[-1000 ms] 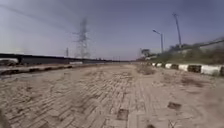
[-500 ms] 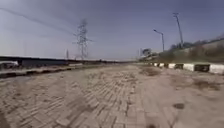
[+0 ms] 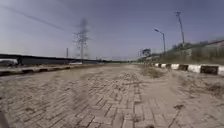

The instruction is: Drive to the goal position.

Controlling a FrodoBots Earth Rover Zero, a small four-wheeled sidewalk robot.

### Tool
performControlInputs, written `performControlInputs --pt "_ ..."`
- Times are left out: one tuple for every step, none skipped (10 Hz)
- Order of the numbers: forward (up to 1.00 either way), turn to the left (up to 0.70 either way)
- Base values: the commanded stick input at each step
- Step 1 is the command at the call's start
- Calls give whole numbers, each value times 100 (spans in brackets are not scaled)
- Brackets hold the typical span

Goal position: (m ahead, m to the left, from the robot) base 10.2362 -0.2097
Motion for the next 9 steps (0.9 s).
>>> performControlInputs --pt "100 0" --pt "100 0" --pt "100 0" --pt "100 0" --pt "100 0" --pt "100 0" --pt "100 0" --pt "100 0" --pt "100 0"
